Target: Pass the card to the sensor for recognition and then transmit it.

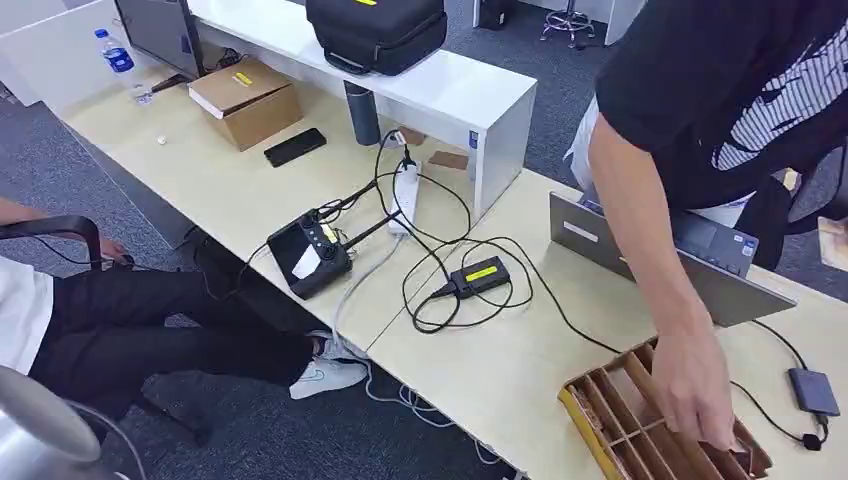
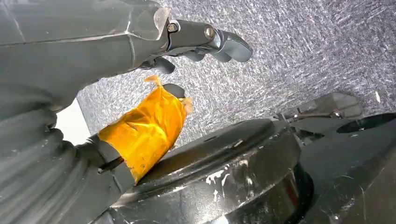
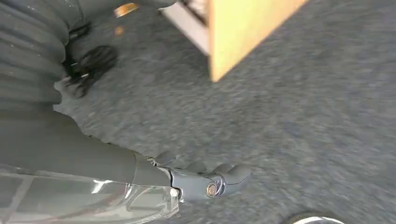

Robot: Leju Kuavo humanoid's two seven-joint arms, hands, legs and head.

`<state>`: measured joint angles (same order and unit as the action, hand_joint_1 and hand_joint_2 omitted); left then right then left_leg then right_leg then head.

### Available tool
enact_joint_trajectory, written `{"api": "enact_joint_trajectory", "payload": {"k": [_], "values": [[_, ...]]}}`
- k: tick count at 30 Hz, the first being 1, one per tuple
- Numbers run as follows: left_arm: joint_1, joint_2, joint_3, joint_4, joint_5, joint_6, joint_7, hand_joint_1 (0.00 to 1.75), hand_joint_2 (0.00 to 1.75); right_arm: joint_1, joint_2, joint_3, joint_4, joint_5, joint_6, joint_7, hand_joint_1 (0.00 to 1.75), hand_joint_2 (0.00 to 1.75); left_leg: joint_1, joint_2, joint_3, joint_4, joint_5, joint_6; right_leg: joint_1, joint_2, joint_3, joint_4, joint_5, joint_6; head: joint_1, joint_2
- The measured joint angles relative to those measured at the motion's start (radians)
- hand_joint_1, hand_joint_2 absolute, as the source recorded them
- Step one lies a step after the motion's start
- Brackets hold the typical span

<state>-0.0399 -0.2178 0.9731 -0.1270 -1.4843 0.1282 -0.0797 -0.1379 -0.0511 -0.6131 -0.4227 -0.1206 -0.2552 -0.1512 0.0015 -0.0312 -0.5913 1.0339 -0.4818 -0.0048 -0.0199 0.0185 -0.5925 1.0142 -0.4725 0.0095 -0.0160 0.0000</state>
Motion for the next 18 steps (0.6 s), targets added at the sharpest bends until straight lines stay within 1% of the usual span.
{"api": "enact_joint_trajectory", "payload": {"k": [3, 4, 7, 8, 10, 11, 14, 16, 18], "values": [[-0.002, 0.001, 0.011, 0.002, -0.006, -0.003, 0.0, 0.0, 1.75, -0.001, -0.003, 0.03, 0.033, 0.051, 0.024, 0.031, 0.0, 1.75, 0.0, 0.0, 0.0, 0.0, 0.0, 0.0, 0.0, 0.0, 0.0, 0.0, 0.0, 0.0, 0.0, 0.0], [-0.002, 0.001, 0.015, 0.002, -0.009, -0.006, 0.0, 0.0, 1.75, -0.001, -0.004, 0.045, 0.045, 0.08, 0.044, 0.048, 0.0, 1.75, 0.0, 0.0, 0.0, 0.0, 0.0, 0.0, 0.0, 0.0, 0.0, 0.0, 0.0, 0.0, 0.0, 0.0], [-0.003, 0.003, 0.021, 0.003, -0.021, -0.016, -0.003, 0.0, 1.75, 0.0, -0.008, 0.11, 0.083, 0.173, 0.127, 0.119, 0.0, 1.75, 0.0, 0.0, 0.0, 0.0, 0.0, 0.0, 0.0, 0.0, 0.0, 0.0, 0.0, 0.0, 0.0, 0.0], [-0.004, 0.005, 0.023, 0.003, -0.029, -0.023, -0.003, 0.0, 1.75, 0.002, -0.009, 0.14, 0.096, 0.209, 0.165, 0.151, 0.0, 1.75, 0.0, 0.0, 0.0, 0.0, 0.0, 0.0, 0.0, 0.0, 0.0, 0.0, 0.0, 0.0, 0.0, 0.0], [-0.005, 0.006, 0.023, 0.003, -0.041, -0.03, -0.003, 0.0, 1.75, 0.01, -0.009, 0.188, 0.121, 0.258, 0.233, 0.195, 0.0, 1.75, 0.0, 0.0, 0.0, 0.0, 0.0, 0.0, 0.0, 0.0, 0.0, 0.0, 0.0, 0.0, 0.0, 0.0], [-0.006, 0.007, 0.023, 0.003, -0.05, -0.034, -0.003, 0.0, 1.75, 0.014, -0.009, 0.214, 0.132, 0.278, 0.283, 0.217, 0.0, 1.75, 0.0, 0.0, 0.0, 0.0, 0.0, 0.0, 0.0, 0.0, 0.0, 0.0, 0.0, 0.0, 0.0, 0.0], [-0.01, 0.013, 0.023, 0.003, -0.072, -0.055, -0.007, 0.0, 1.75, 0.034, -0.01, 0.284, 0.16, 0.333, 0.397, 0.25, 0.0, 1.75, 0.0, 0.0, 0.0, 0.0, 0.0, 0.0, 0.0, 0.0, 0.0, 0.0, -0.001, 0.0, 0.0, 0.0], [-0.01, 0.016, 0.023, 0.003, -0.08, -0.063, -0.009, 0.0, 1.75, 0.048, -0.01, 0.326, 0.174, 0.356, 0.429, 0.253, 0.0, 1.75, 0.0, 0.0, 0.0, 0.0, 0.0, 0.0, 0.0, 0.0, 0.0, 0.0, -0.001, 0.0, 0.0, 0.0], [-0.01, 0.017, 0.023, 0.003, -0.083, -0.065, -0.01, 0.0, 1.75, 0.058, -0.01, 0.354, 0.184, 0.361, 0.435, 0.254, 0.0, 1.75, 0.0, 0.0, 0.0, 0.0, -0.001, 0.0, 0.0, 0.0, 0.0, 0.0, -0.001, 0.0, 0.0, 0.0]]}}
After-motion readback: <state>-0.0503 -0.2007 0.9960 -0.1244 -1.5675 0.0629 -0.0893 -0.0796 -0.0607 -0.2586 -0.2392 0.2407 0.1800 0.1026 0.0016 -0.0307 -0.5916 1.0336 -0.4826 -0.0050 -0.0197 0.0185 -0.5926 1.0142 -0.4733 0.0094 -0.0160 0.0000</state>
